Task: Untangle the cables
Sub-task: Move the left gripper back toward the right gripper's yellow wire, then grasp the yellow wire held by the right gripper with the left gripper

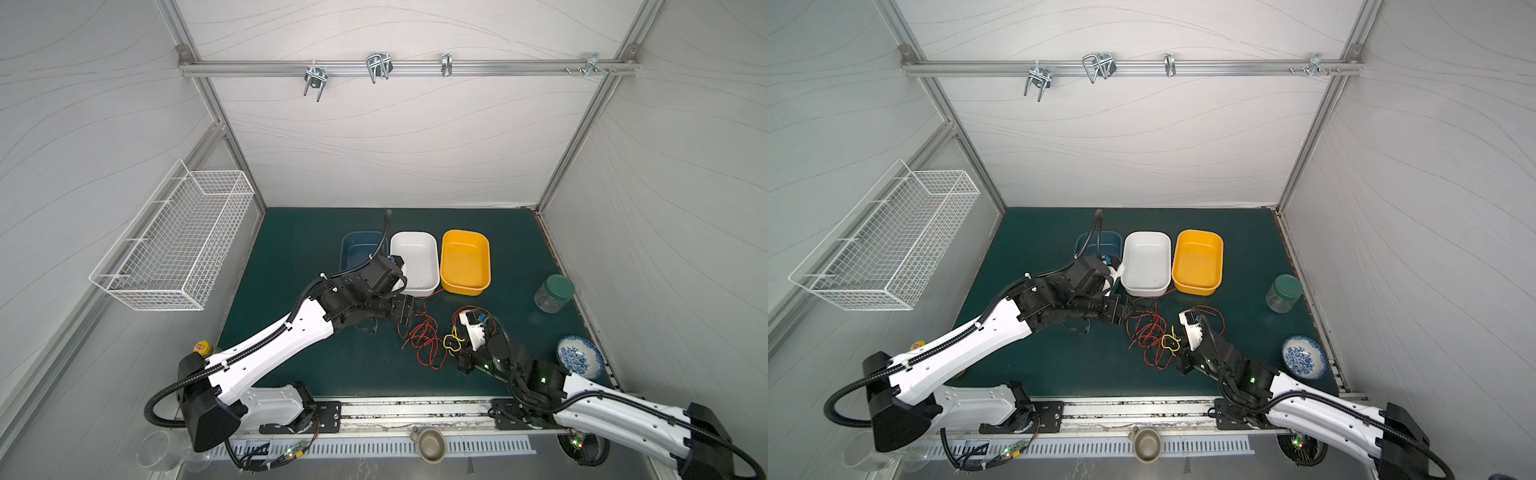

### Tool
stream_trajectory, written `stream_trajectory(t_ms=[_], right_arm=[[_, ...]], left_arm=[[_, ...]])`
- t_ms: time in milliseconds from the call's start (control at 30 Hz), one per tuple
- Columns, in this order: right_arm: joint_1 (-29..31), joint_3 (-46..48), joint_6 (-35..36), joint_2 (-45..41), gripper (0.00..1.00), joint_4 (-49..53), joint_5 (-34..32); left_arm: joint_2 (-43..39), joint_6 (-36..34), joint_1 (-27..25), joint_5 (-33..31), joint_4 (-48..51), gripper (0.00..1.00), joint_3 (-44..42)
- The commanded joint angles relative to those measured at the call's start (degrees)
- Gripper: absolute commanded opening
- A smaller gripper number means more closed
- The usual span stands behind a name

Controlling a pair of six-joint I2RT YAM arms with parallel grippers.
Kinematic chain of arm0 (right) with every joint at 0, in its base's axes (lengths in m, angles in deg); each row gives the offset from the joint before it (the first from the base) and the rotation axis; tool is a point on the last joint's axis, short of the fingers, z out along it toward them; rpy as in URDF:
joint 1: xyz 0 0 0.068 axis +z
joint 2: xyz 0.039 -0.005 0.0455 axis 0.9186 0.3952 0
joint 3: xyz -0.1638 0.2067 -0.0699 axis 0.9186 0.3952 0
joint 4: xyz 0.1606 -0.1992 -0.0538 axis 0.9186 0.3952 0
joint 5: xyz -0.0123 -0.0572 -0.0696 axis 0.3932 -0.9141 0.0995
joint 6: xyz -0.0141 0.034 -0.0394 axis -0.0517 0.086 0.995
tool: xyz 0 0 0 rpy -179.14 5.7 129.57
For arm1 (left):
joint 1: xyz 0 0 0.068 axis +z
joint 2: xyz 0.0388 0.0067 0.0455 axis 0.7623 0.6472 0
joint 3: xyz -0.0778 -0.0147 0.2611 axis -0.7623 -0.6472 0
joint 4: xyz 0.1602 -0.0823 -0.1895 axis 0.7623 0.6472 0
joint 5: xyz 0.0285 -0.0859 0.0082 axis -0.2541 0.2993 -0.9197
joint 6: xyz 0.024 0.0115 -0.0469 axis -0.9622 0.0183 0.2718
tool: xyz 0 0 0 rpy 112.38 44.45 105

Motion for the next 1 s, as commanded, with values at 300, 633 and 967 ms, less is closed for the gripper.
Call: stream_trajectory(t_ms=[300, 633, 967], right_arm=[[0.3, -0.9, 1.0, -0.1, 0.0, -2.1, 2.1], [0.3, -0.7, 1.2, 0.7, 0.0, -3.9, 5.3], [0.3, 0.2, 1.1, 0.8, 0.0, -6.9, 9.0]], left_arm=[[-4.0, 5.3, -10.1, 14.9, -26.3, 0.66, -12.0], [2.3, 2.7, -15.4, 12.4, -26.4, 0.56, -10.5], [-0.1, 0.4, -15.4, 7.1, -27.1, 0.55, -12.2]])
